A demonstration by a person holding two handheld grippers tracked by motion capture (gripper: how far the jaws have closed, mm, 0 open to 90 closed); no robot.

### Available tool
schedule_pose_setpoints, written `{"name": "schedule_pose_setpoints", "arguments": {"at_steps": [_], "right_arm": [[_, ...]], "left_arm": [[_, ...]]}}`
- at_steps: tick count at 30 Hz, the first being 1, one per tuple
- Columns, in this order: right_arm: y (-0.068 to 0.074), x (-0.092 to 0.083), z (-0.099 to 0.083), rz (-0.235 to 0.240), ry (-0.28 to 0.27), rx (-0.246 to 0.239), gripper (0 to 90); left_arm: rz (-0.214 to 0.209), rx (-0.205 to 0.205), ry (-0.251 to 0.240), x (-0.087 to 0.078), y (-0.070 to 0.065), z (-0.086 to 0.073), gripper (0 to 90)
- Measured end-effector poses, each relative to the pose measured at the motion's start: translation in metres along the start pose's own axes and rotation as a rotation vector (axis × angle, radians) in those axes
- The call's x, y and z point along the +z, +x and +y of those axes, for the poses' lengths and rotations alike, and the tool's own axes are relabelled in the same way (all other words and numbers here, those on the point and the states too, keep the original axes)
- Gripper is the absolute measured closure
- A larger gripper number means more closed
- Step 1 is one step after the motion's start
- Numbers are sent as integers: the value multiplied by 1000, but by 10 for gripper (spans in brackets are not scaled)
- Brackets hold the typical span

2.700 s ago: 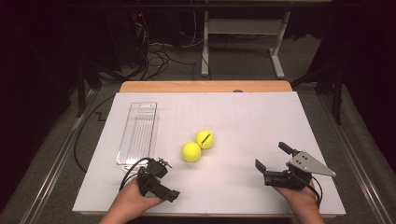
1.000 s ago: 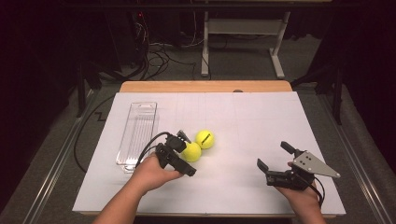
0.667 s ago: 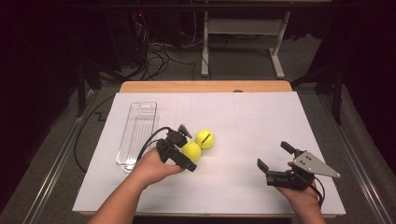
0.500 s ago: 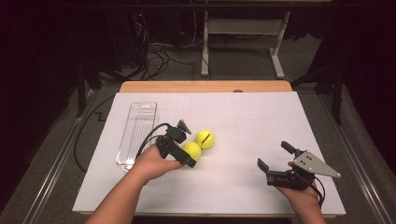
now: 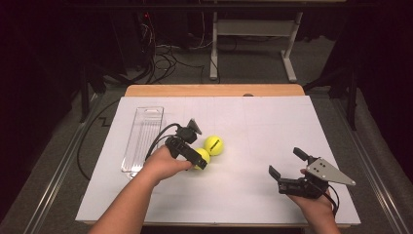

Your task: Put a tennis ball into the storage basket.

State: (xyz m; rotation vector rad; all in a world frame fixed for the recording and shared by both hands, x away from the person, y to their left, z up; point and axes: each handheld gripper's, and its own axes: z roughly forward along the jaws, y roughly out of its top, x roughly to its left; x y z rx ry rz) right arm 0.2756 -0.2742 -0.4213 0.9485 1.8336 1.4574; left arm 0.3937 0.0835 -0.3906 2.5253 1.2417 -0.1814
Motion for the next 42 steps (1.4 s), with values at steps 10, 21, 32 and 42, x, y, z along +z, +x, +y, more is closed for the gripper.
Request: {"name": "schedule_pose_setpoints", "arguments": {"at_steps": [10,21,32,42], "right_arm": [[-2,-1,0,-1,-2,7,4],[-2,-1,0,-2,-4,5,4],[-2,-1,0,-3,-4,5,4],[-2,-1,0,-3,-5,6,4]], "left_arm": [[4,-15,7,7,5,9,7],[16,-21,22,19,7,16,6],[10,-19,43,29,6,20,7],[41,-24,67,39,6,23,7]]}}
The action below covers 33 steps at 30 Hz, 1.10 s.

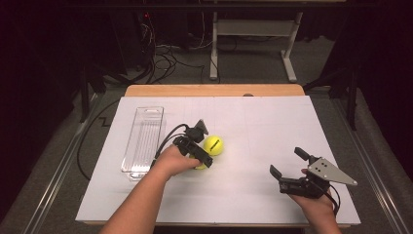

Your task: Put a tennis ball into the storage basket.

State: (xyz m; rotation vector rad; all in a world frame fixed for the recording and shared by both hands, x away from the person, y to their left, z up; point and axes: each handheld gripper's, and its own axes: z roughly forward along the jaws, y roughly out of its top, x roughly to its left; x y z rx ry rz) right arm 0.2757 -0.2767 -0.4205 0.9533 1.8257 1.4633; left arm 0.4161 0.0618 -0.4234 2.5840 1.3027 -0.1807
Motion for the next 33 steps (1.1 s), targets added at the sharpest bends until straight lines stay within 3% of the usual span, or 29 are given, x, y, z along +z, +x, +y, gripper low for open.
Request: {"name": "schedule_pose_setpoints", "arguments": {"at_steps": [5,8,18,33], "right_arm": [[0,0,0,0,1,0,4],[0,0,0,-2,0,1,4],[0,0,0,2,3,2,4],[0,1,0,2,3,2,4]], "left_arm": [[2,-14,4,2,4,1,8],[-16,-9,10,3,4,2,20],[-13,0,7,4,2,1,74],[-52,8,-16,1,4,0,256]]}}
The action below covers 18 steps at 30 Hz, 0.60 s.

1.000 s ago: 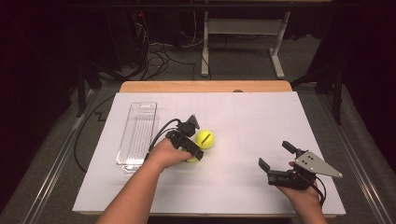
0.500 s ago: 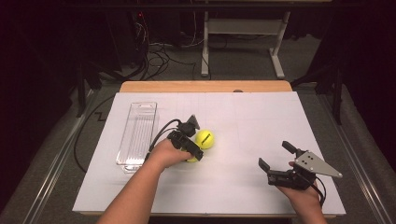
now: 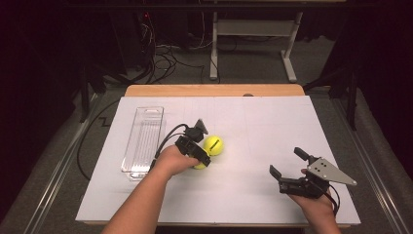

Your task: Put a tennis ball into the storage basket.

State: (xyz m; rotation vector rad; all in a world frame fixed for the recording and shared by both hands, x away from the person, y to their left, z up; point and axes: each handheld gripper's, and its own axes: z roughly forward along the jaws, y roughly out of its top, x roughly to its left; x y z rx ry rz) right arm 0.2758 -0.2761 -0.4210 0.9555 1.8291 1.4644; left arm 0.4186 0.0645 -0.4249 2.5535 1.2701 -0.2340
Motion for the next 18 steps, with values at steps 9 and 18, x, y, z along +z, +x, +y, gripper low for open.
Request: {"name": "schedule_pose_setpoints", "arguments": {"at_steps": [9,18], "right_arm": [[0,0,0,-1,0,0,4],[0,-1,0,-4,-2,-1,4]], "left_arm": [[1,-4,1,0,0,0,263],[6,-6,-1,0,-1,0,265]]}}
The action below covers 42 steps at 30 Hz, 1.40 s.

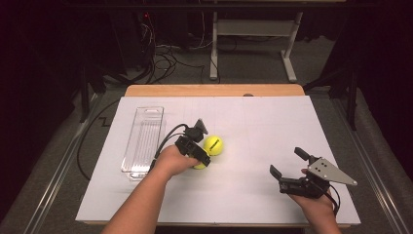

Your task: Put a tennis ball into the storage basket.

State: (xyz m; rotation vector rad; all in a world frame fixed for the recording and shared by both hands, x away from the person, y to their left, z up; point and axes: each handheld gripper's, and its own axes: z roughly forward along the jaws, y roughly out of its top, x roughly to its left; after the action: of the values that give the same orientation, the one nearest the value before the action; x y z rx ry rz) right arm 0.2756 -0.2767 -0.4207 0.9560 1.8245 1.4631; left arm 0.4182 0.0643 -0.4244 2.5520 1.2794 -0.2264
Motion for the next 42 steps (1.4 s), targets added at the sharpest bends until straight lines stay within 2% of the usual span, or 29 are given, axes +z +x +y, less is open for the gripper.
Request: {"name": "schedule_pose_setpoints", "arguments": {"at_steps": [14,22,29,31,37,42], "right_arm": [[1,0,0,3,2,-1,4],[0,1,0,1,3,-1,4],[1,1,-1,2,4,-2,4],[1,1,-1,3,8,1,4],[1,0,-2,1,9,1,4],[1,-1,-1,2,7,1,4]], "left_arm": [[8,12,-2,-6,-4,-3,266],[6,19,20,-13,-3,-7,266],[14,41,46,-22,-7,-10,266],[9,47,44,-25,-9,-11,266],[39,72,47,-36,-17,-13,266],[44,80,44,-44,-20,-12,266]]}}
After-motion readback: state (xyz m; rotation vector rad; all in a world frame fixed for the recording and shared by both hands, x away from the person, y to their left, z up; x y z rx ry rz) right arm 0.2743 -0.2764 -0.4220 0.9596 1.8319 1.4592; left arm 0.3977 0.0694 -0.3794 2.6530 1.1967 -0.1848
